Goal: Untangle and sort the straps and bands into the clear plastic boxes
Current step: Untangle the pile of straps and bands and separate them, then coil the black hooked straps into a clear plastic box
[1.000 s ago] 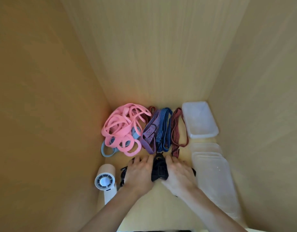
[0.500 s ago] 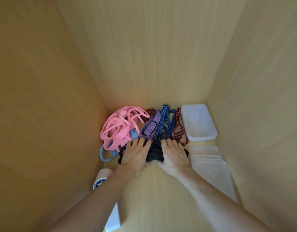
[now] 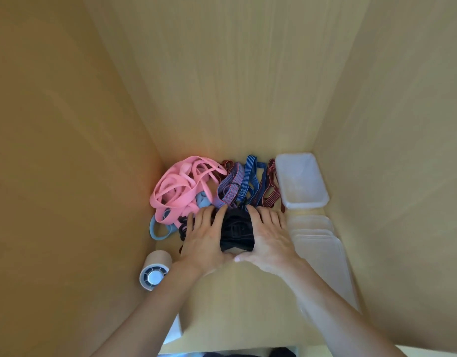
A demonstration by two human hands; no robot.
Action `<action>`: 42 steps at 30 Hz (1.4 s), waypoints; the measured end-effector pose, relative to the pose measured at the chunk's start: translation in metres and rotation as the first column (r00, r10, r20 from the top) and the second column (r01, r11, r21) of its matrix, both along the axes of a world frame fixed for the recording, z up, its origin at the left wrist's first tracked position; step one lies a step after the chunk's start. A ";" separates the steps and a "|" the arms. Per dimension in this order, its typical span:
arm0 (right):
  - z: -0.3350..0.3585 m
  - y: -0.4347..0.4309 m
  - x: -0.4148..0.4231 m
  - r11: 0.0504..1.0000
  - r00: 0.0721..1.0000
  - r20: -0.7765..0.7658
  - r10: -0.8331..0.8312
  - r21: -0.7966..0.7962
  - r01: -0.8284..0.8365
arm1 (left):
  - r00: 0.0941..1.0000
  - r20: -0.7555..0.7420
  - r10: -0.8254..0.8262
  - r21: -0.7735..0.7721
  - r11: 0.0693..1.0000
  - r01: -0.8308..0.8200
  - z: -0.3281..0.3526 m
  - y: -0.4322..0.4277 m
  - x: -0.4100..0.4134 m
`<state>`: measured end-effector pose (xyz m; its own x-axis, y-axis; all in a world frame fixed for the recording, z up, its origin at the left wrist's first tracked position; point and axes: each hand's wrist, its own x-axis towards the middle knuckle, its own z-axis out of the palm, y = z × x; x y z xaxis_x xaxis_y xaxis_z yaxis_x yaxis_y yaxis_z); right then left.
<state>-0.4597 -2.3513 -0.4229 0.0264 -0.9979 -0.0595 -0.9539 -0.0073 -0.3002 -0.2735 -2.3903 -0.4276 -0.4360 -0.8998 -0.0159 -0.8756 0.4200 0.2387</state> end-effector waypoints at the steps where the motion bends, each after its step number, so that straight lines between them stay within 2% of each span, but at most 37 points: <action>1: 0.007 0.004 -0.006 0.996 0.998 0.059 -0.029 -0.082 0.034 | 0.999 -0.036 0.017 0.002 1.000 -0.017 0.002 0.005 0.000; 3: 0.020 0.009 -0.024 0.930 0.968 0.202 -0.150 -0.302 0.207 | 0.989 -0.133 0.067 0.007 0.998 -0.067 0.005 0.013 0.002; 5: 0.029 0.006 -0.048 0.824 0.928 0.258 -0.269 -0.437 0.360 | 0.958 -0.252 0.135 0.029 0.991 -0.132 0.009 0.022 0.005; 7: 0.030 -0.002 -0.069 0.825 0.920 0.174 -0.351 -0.408 0.392 | 0.919 -0.358 0.166 0.037 0.986 -0.164 0.014 0.030 0.005; 10: 0.023 -0.018 -0.084 0.917 0.942 0.037 -0.334 -0.216 0.334 | 0.877 -0.441 0.190 0.057 0.981 -0.184 0.026 0.041 0.001; 12: 0.017 -0.025 -0.084 0.944 0.948 -0.024 -0.316 -0.105 0.312 | 0.856 -0.473 0.210 0.061 0.977 -0.205 0.032 0.045 -0.001; 14: 0.009 -0.028 -0.079 0.938 0.939 -0.041 -0.341 -0.088 0.336 | 0.839 -0.495 0.225 0.075 0.973 -0.217 0.037 0.049 -0.003; 16: 0.001 -0.027 -0.078 0.922 0.930 -0.019 -0.367 -0.140 0.361 | 0.820 -0.521 0.238 0.088 0.970 -0.226 0.043 0.052 -0.005; 23: -0.001 -0.024 -0.096 0.894 0.923 0.194 -0.332 -0.248 0.373 | 0.792 -0.522 0.316 0.144 0.948 -0.283 0.049 0.071 -0.006; 30: 0.013 -0.027 -0.093 0.807 0.893 0.419 -0.163 -0.464 0.365 | 0.746 -0.551 0.374 0.135 0.922 -0.363 0.061 0.106 -0.020; 35: 0.034 -0.004 -0.084 0.732 0.915 0.398 -0.063 -0.604 0.313 | 0.755 -0.562 0.338 0.142 0.939 -0.314 0.065 0.124 -0.016; 38: 0.053 0.025 -0.074 0.714 0.926 0.373 -0.056 -0.634 0.298 | 0.732 -0.576 0.364 0.187 0.930 -0.315 0.064 0.126 -0.007; 42: 0.071 0.059 -0.064 0.718 0.934 0.358 -0.018 -0.645 0.261 | 0.607 -0.636 0.476 0.430 0.872 -0.234 0.066 0.129 -0.012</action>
<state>-0.5238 -2.2918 -0.3521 -0.2216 -0.7582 0.6132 -0.8190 -0.1967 -0.5391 -0.2856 -2.2610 -0.3618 -0.0664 -0.9906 -0.1197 -0.4486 -0.0775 0.8904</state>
